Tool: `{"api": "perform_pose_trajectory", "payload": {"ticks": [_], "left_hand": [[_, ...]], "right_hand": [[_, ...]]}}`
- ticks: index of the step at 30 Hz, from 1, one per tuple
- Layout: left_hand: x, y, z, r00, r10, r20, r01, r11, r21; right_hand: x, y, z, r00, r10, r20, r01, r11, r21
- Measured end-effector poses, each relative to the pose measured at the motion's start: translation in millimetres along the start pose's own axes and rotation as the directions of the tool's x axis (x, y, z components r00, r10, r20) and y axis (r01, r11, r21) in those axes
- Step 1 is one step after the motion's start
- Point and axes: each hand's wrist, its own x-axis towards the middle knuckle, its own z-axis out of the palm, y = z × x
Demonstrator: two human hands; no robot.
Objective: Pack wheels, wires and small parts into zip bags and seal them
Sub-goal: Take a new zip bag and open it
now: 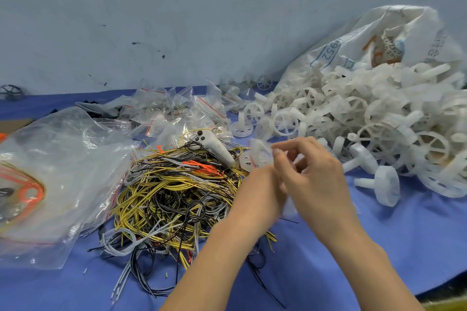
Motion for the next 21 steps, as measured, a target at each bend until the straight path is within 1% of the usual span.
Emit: {"api": "perform_pose_trajectory", "payload": {"ticks": [2, 4, 6, 7, 8, 9, 10, 12, 14, 18, 21], "left_hand": [[-0.2, -0.5, -15.4, 0.996, -0.015, -0.085, -0.004, 0.975, -0.221], [-1.9, -5.7, -35.0, 0.989, -0.028, -0.142, -0.03, 0.921, -0.388], [0.9, -13.6, -52.7, 0.966, -0.109, -0.236, -0.029, 0.857, -0.515], [5.5, -17.8, -59.9, 0.939, -0.172, -0.298, -0.019, 0.838, -0.545], [12.1, -23.3, -64.4, 0.91, -0.224, -0.347, -0.001, 0.839, -0.544], [18.2, -28.0, -65.5, 0.895, -0.259, -0.363, 0.036, 0.853, -0.521], [25.0, -33.2, -62.9, 0.897, -0.274, -0.347, 0.079, 0.872, -0.483], [37.8, -41.5, -49.9, 0.925, -0.3, -0.234, 0.199, 0.905, -0.376], [48.3, -48.3, -31.7, 0.933, -0.327, -0.15, 0.282, 0.924, -0.257], [62.7, -52.1, -7.2, 0.922, -0.363, -0.135, 0.33, 0.919, -0.216], [69.7, -53.0, 4.0, 0.917, -0.377, -0.134, 0.36, 0.923, -0.134]], "right_hand": [[5.5, 4.9, -4.5, 0.997, 0.031, -0.064, -0.031, 0.999, 0.011], [10.5, 8.8, -8.6, 0.992, 0.067, -0.111, -0.066, 0.998, 0.018], [14.3, 12.1, -12.4, 0.985, 0.101, -0.143, -0.097, 0.995, 0.034], [15.3, 13.2, -14.0, 0.982, 0.115, -0.15, -0.11, 0.993, 0.041], [15.8, 14.3, -15.5, 0.98, 0.127, -0.152, -0.122, 0.992, 0.045], [16.1, 15.4, -16.8, 0.979, 0.138, -0.151, -0.132, 0.99, 0.051], [16.5, 16.7, -18.2, 0.978, 0.15, -0.147, -0.142, 0.988, 0.06], [17.8, 19.6, -21.5, 0.976, 0.173, -0.13, -0.163, 0.983, 0.083], [19.3, 23.5, -25.4, 0.976, 0.188, -0.105, -0.179, 0.979, 0.096], [23.1, 30.7, -32.5, 0.977, 0.199, -0.071, -0.19, 0.976, 0.109], [26.5, 34.6, -36.6, 0.979, 0.194, -0.061, -0.187, 0.977, 0.1]]}}
